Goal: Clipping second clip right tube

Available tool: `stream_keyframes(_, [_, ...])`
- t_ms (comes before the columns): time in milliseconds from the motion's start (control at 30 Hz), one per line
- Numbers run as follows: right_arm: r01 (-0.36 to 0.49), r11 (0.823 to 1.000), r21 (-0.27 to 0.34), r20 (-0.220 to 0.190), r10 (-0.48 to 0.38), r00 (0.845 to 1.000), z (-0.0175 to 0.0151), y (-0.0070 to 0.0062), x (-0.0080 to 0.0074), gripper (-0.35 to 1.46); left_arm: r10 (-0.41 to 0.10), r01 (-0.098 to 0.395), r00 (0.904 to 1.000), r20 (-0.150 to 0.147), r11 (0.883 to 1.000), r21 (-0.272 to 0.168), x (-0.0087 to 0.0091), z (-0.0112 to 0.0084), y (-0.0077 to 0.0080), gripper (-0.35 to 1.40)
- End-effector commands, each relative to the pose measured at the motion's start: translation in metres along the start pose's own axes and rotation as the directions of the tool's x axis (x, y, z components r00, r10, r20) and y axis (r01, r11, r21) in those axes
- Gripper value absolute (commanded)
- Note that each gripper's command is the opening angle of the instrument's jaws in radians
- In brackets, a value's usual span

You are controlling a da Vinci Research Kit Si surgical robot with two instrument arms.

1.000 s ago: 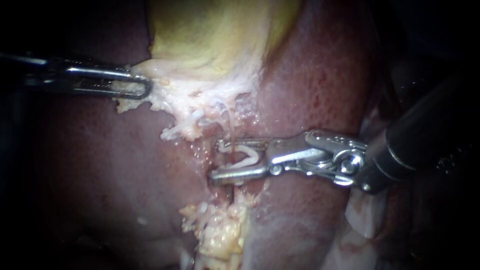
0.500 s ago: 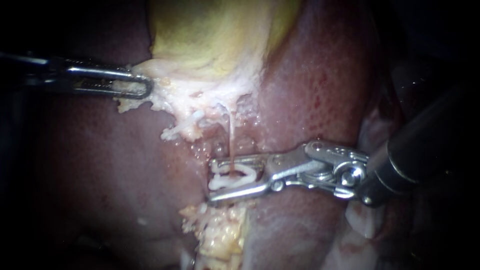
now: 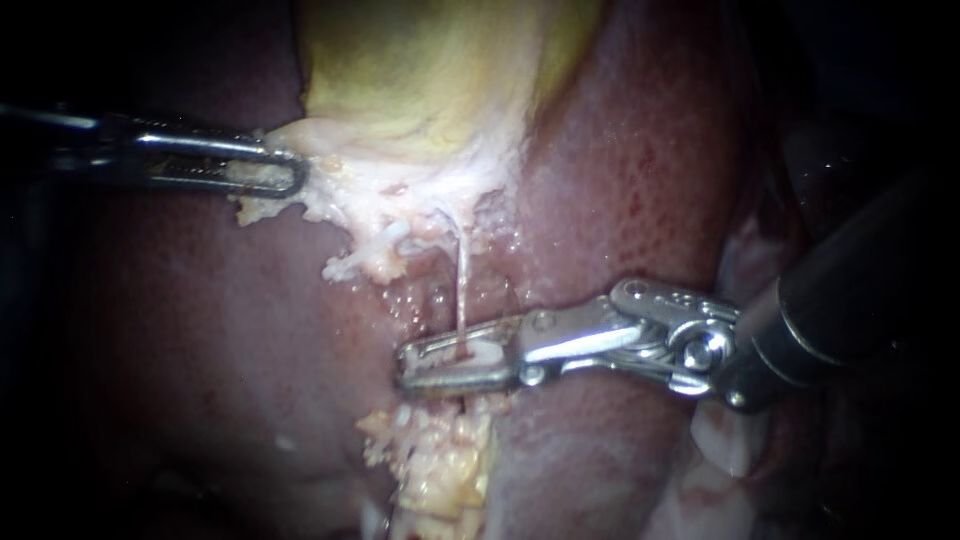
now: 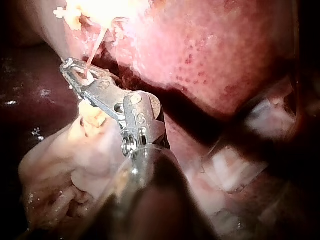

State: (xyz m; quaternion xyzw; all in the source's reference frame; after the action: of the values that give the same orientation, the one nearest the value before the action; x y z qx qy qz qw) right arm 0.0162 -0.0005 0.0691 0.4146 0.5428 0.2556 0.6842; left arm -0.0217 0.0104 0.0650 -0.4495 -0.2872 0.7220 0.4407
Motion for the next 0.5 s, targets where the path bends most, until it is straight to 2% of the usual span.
stream_keyframes(33, [-0.015,1.000,-0.002,-0.001,0.015,1.000,0.0000,0.0000,0.0000,-0.35,0.000,0.000,1.0000,0.000,1.000,0.000,0.0000,0.0000,0.0000,-0.35])
stream_keyframes(500, [-0.019,1.000,-0.009,-0.004,0.019,1.000,-0.0003,0.0000,-0.0004,-0.35,0.000,0.000,1.0000,0.000,1.000,0.000,0.0000,0.0001,-0.0001,-0.35])
